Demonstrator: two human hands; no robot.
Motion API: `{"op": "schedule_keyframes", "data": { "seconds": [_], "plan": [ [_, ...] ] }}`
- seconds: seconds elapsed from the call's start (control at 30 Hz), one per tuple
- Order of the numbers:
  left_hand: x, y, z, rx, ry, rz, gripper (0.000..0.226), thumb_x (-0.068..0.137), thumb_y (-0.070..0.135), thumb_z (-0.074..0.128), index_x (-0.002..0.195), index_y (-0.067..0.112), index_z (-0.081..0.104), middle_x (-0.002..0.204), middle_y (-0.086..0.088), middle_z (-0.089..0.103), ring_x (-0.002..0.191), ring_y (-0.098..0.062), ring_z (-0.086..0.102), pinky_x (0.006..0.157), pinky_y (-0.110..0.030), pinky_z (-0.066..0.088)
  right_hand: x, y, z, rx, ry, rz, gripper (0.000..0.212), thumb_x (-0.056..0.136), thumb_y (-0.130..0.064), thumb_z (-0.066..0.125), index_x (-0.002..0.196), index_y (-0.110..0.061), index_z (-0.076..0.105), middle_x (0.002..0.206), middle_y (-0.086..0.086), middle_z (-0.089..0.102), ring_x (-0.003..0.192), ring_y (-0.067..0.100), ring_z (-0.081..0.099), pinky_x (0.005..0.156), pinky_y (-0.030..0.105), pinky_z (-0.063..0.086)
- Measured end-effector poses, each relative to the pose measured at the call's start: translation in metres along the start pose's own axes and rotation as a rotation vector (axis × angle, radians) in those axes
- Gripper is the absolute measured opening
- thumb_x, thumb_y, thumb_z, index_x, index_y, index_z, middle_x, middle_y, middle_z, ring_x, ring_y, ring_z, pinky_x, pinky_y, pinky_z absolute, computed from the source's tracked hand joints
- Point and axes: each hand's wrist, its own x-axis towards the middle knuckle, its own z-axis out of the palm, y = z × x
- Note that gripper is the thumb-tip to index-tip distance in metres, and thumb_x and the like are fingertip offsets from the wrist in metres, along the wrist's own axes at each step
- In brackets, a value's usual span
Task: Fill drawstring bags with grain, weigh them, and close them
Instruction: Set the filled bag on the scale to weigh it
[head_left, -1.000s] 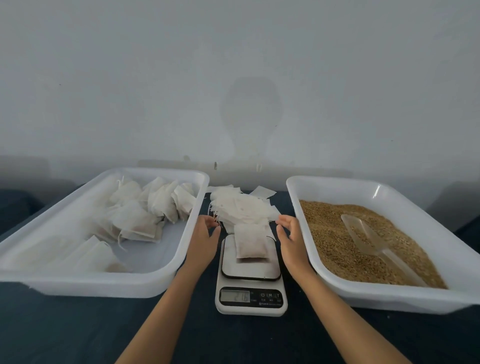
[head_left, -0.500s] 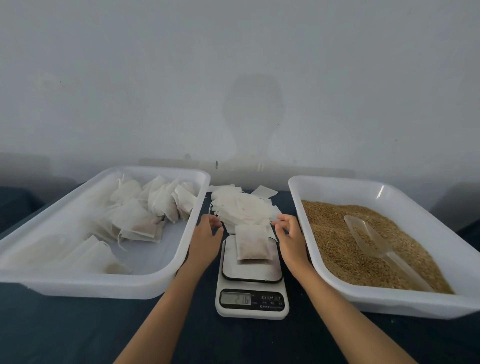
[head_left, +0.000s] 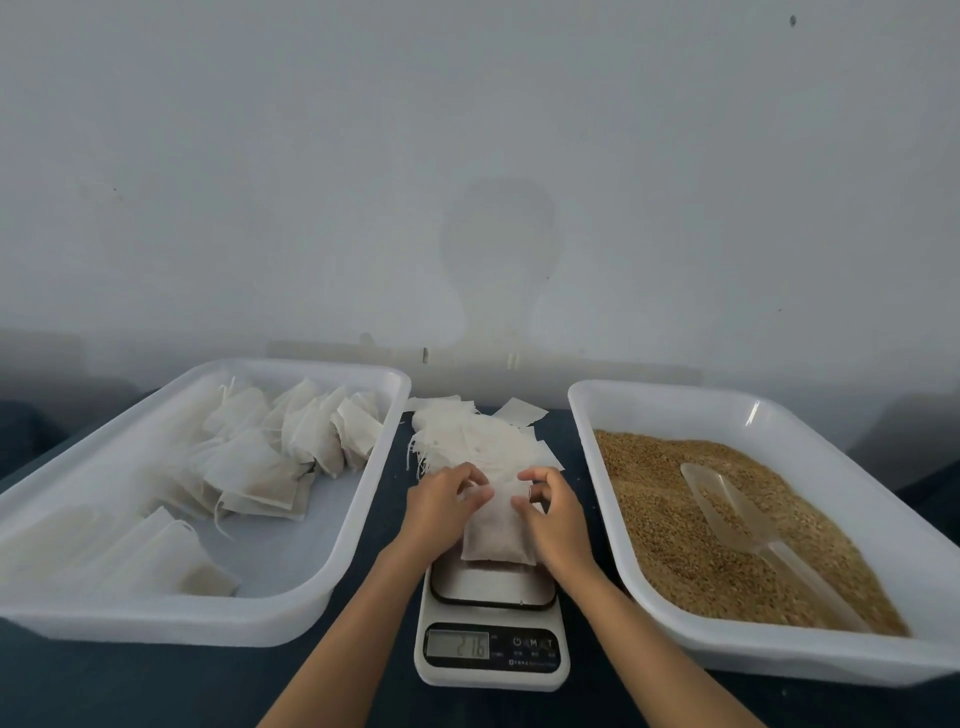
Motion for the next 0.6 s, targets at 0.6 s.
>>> {"op": "schedule_keyframes", "data": {
  "seconds": [0.6],
  "plan": [
    [-0.069, 0.038, -0.048, 0.109, 0.225, 0.297, 0.013, 0.097, 0.021, 0.044, 0.088, 0.022, 0.036, 0.077, 0.003, 0.055, 0.071, -0.014, 0.048, 0.062, -0.024, 0.034, -0.05, -0.078, -0.016, 0.136, -0.15, -0.174, 0.028, 0.082, -0.004, 0.068, 0.098, -0.025, 0.058, 0.081, 0.001, 0.059, 0.069, 0.001, 0.053, 0.069, 0.018, 0.045]
  ]
}}
